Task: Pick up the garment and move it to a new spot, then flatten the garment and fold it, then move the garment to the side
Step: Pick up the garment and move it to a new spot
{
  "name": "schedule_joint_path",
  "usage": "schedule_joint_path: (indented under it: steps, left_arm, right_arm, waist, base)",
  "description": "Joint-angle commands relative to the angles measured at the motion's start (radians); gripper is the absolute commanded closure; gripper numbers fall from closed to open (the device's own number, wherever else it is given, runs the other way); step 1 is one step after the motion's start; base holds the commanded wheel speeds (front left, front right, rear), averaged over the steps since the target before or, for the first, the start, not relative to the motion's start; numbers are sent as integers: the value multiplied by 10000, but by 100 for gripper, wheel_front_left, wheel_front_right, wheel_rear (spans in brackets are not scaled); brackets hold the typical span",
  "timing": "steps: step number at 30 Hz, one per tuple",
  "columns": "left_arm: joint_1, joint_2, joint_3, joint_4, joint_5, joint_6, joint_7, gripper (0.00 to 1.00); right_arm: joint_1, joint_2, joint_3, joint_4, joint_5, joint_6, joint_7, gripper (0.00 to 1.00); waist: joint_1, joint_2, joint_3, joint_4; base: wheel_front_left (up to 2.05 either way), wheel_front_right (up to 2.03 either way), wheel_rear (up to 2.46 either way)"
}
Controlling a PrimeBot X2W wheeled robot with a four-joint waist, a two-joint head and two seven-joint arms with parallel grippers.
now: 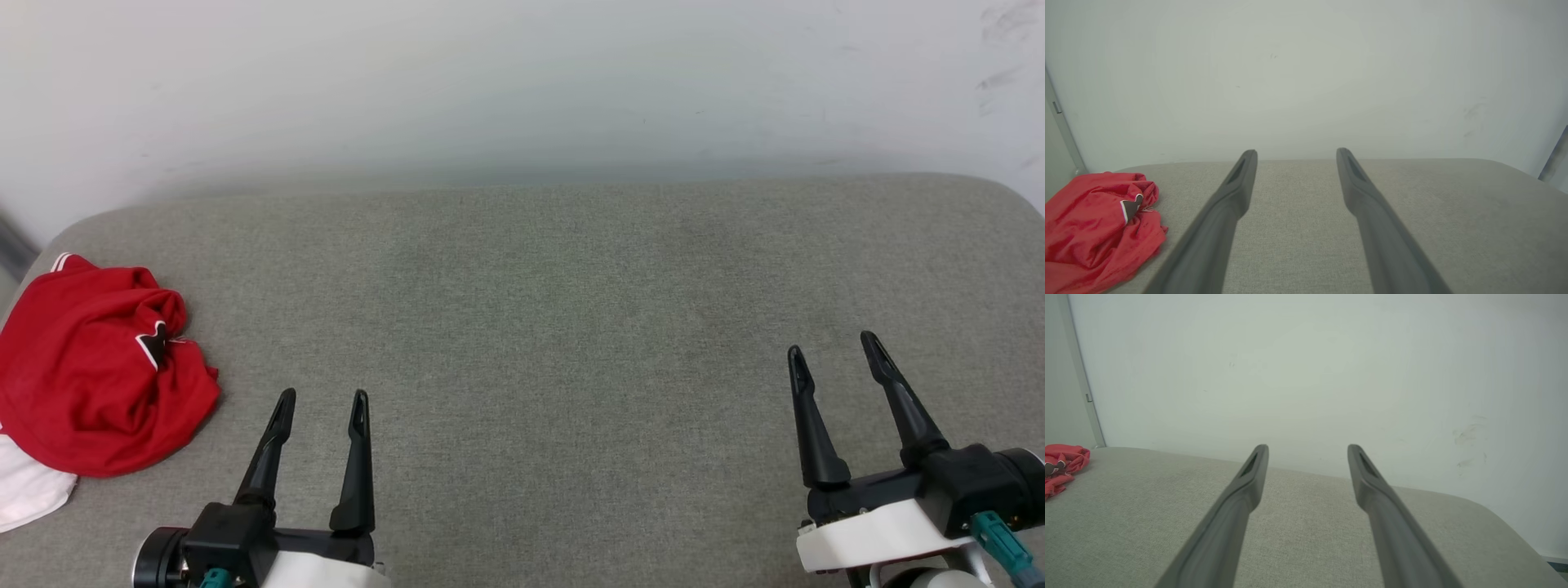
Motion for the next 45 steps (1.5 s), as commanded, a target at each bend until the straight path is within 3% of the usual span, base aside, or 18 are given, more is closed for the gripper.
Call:
schedule_joint_path:
  steps: [1, 8, 21, 27, 45]
  left_arm:
    - [90, -62, 109, -12, 247, -120, -86, 0]
    - [167, -283, 424, 1, 978, -547, -202, 0]
    - [120, -366, 730, 188, 1031, -761, -189, 0]
    - [152, -371, 855, 294, 954, -687, -189, 0]
    - [498, -372, 1201, 405, 1190, -833, -187, 0]
  right_arm:
    - [77, -3, -9, -13, -181, -3, -84, 0]
    - [105, -3, 54, -55, -704, -3, -195, 0]
    - [159, -1, 268, 36, 143, -3, -186, 0]
    - [208, -2, 437, 92, 230, -3, -186, 0]
    - [369, -1, 1122, 343, 279, -3, -188, 0]
  waist:
    - [0, 0, 5, -1]
    - [0, 0, 15, 1]
    - [0, 0, -10, 404]
    - [0, 0, -22, 1060]
    - [0, 0, -307, 3970]
  base:
    - [0, 0, 0]
    - [0, 0, 0]
    - [0, 0, 0]
    - [0, 0, 0]
    - [0, 0, 0]
